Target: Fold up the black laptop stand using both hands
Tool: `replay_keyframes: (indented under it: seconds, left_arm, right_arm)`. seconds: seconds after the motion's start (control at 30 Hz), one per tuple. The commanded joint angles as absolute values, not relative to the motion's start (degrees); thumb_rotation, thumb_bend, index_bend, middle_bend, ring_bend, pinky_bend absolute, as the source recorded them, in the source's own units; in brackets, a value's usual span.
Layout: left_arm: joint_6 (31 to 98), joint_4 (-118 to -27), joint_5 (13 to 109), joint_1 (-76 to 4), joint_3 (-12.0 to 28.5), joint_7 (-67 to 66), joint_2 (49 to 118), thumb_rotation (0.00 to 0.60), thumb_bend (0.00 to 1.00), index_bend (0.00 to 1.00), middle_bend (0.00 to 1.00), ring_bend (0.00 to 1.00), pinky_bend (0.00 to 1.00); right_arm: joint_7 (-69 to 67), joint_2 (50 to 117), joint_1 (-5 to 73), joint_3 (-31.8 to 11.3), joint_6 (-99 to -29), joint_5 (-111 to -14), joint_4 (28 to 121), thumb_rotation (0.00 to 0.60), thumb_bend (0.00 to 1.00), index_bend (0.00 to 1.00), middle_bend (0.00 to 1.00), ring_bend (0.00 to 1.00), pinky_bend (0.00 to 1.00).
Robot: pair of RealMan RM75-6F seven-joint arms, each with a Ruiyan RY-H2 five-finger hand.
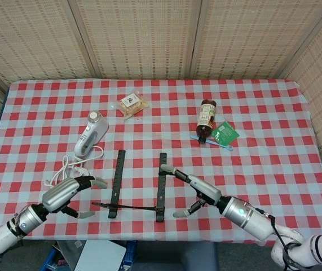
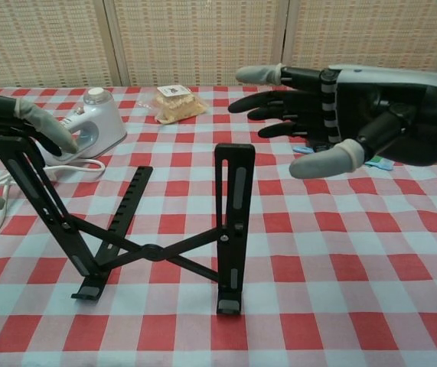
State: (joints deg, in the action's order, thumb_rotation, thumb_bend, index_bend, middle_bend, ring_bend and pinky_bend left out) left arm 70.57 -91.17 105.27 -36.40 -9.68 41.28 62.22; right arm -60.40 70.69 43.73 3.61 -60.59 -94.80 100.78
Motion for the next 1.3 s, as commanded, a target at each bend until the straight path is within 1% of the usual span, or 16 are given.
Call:
replay_keyframes:
  seconds: [0.03,0.47,0.6,0.8,1.1,1.3]
  left_arm:
    - [68.7,-90.6,104.2,-36.0,-9.1,36.5,64.7,0.600,0.21,0.29,0.23,0.22,0.28]
    - [64.2,-89.0,100.0,-35.3,-7.3,25.2,71.6,0.600,0.22,0.39,0.23,0.22,0.28]
    - [63.5,-88.3,98.9,-35.0,-6.9,22.3,73.7,0.600,0.24,0.41,0.23,0.22,0.28]
    - [61.4,-87.1,96.7,-35.0,-6.3,19.1,76.2,0.600,0.25,0.42,0.23,0.22,0.28]
    - [60.2,-86.3,95.1,-34.8,-5.9,16.3,77.6,0.600,0.27,0.47,0.23,0.22,0.28]
    - [59.8,-86.5,94.8,-34.8,-5.9,16.0,77.6,0.600,0.29,0.48,0.23,0.23,0.28]
  right_arm:
    - [-59.7,69.8,43.7,3.2,-59.8,-94.0,101.1,0.600,0.07,0.00,0.11,0.00,0.03]
    - [-60.2,70.8,43.3,3.1,-57.7,-93.3,99.3,0.600,0.07,0.00,0.11,0.00,0.03]
    - [-60.5,70.7,43.1,2.9,-57.7,-93.4,99.0,0.600,0.07,0.00,0.11,0.00,0.03]
    - [-61.1,70.8,42.9,3.0,-57.6,-93.7,98.6,0.600,0.07,0.00,0.11,0.00,0.03]
    - [-61.9,71.1,42.5,3.0,-57.7,-94.0,97.9,0.600,0.07,0.00,0.11,0.00,0.03]
    - [-62.0,71.3,42.4,2.9,-57.7,-94.2,97.7,0.600,0.07,0.00,0.11,0.00,0.03]
